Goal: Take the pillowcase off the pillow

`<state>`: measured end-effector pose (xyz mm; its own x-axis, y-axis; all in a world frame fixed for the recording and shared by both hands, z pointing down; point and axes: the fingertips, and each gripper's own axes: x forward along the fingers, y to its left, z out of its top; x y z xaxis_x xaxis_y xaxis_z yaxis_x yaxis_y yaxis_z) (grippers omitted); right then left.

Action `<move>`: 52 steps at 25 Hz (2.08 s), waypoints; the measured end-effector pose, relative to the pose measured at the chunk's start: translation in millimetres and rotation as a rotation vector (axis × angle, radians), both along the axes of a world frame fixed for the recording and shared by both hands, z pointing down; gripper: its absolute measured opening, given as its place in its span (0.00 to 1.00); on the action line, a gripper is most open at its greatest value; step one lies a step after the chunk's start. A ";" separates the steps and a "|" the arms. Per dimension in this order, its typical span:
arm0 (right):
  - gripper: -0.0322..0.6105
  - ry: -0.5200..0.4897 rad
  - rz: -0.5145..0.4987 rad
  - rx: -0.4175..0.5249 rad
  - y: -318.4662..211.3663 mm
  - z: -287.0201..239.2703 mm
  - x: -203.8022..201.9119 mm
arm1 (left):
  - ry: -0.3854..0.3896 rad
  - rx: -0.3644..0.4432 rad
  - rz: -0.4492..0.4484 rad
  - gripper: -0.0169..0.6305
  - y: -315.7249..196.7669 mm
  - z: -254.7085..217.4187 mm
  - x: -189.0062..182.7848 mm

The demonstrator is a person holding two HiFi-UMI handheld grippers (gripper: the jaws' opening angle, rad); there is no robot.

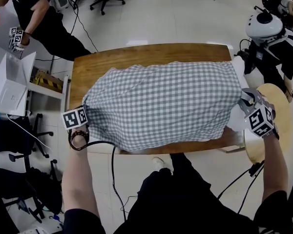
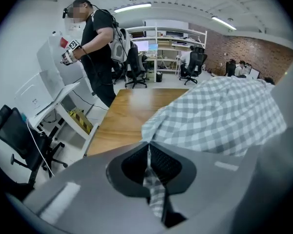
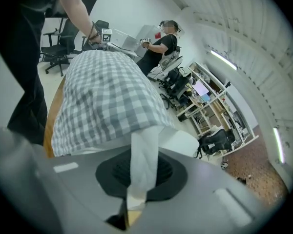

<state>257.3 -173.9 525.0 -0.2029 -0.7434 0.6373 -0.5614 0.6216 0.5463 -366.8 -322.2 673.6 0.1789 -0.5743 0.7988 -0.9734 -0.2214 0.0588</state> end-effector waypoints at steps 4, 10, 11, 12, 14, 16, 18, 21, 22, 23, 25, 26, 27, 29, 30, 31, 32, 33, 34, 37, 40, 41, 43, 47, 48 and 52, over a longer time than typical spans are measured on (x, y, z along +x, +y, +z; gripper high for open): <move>0.07 -0.028 0.047 -0.015 -3.4 1.2 16.1 | 0.011 0.010 -0.098 0.04 0.3 -17.8 -36.0; 0.08 -0.013 0.101 -0.110 -4.2 13.4 26.7 | -0.001 0.030 -0.092 0.04 -4.1 -28.1 -37.6; 0.08 -0.016 0.103 -0.125 -3.9 16.1 26.2 | 0.001 0.035 -0.087 0.04 -4.2 -29.3 -36.7; 0.09 -0.016 0.104 -0.139 -3.2 20.0 25.6 | 0.004 0.039 -0.078 0.04 -3.9 -29.6 -34.3; 0.18 -0.025 0.098 -0.165 -1.4 31.8 23.6 | 0.012 0.042 -0.046 0.04 -2.2 -26.4 -24.3; 0.35 -0.037 0.087 -0.190 -0.2 40.5 21.2 | 0.018 0.047 -0.002 0.05 -1.0 -22.4 -11.2; 0.44 -0.039 0.076 -0.205 1.3 40.4 19.2 | 0.035 0.063 0.038 0.15 -0.4 -22.7 1.9; 0.52 -0.029 0.052 -0.212 6.8 32.6 14.0 | 0.074 0.097 0.084 0.25 1.5 -31.9 18.1; 0.53 -0.024 0.043 -0.210 9.1 28.5 11.1 | 0.086 0.110 0.098 0.26 2.3 -37.3 22.3; 0.53 -0.019 0.033 -0.205 11.3 23.2 7.7 | 0.097 0.123 0.113 0.27 3.1 -43.2 26.7; 0.53 -0.016 0.003 -0.185 13.9 8.3 -0.8 | 0.108 0.137 0.146 0.28 5.5 -53.7 37.6; 0.54 -0.014 -0.015 -0.176 13.9 0.3 -5.6 | 0.107 0.137 0.167 0.29 7.4 -57.9 44.2; 0.56 -0.007 -0.034 -0.170 13.5 -6.3 -10.6 | 0.105 0.137 0.197 0.30 9.6 -61.6 52.4; 0.57 0.016 -0.075 -0.171 11.9 -12.2 -22.3 | 0.102 0.143 0.279 0.31 15.1 -68.0 71.9; 0.58 0.030 -0.097 -0.176 11.1 -11.7 -28.3 | 0.102 0.149 0.326 0.32 18.3 -70.9 82.3; 0.58 0.046 -0.117 -0.183 10.1 -9.7 -33.4 | 0.102 0.156 0.375 0.33 21.3 -73.9 93.4; 0.58 0.065 -0.137 -0.193 9.1 -6.7 -37.5 | 0.102 0.166 0.426 0.34 24.1 -77.0 105.0; 0.58 0.085 -0.156 -0.205 8.2 -3.2 -40.7 | 0.099 0.177 0.478 0.34 26.8 -79.8 116.7; 0.59 0.105 -0.176 -0.219 7.7 0.6 -43.4 | 0.091 0.188 0.530 0.36 29.9 -81.7 127.8; 0.63 0.141 -0.231 -0.267 11.4 11.5 -49.6 | 0.032 0.205 0.692 0.39 44.5 -78.9 156.5; 0.66 0.148 -0.268 -0.309 17.8 16.1 -50.5 | -0.042 0.191 0.838 0.43 62.3 -65.3 176.6; 0.67 0.156 -0.272 -0.319 18.9 16.3 -48.0 | -0.067 0.180 0.882 0.45 67.4 -60.2 181.5; 0.68 0.184 -0.274 -0.334 18.4 16.8 -40.9 | -0.112 0.149 0.963 0.47 76.0 -50.6 187.7; 0.69 0.260 -0.292 -0.364 11.5 28.1 -32.3 | -0.191 0.075 1.070 0.48 85.3 -28.8 184.9; 0.69 0.283 -0.300 -0.378 9.8 32.4 -30.1 | -0.206 0.064 1.093 0.48 85.7 -26.9 185.4; 0.71 0.340 -0.331 -0.427 6.4 52.6 -21.5 | -0.247 0.018 1.162 0.50 86.9 -18.1 191.8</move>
<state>235.8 -167.5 577.7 -0.1127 -0.3421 0.9329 -0.1416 0.9348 0.3257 -175.0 -235.2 655.5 0.4423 -0.1811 0.8784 -0.1727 -0.9783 -0.1147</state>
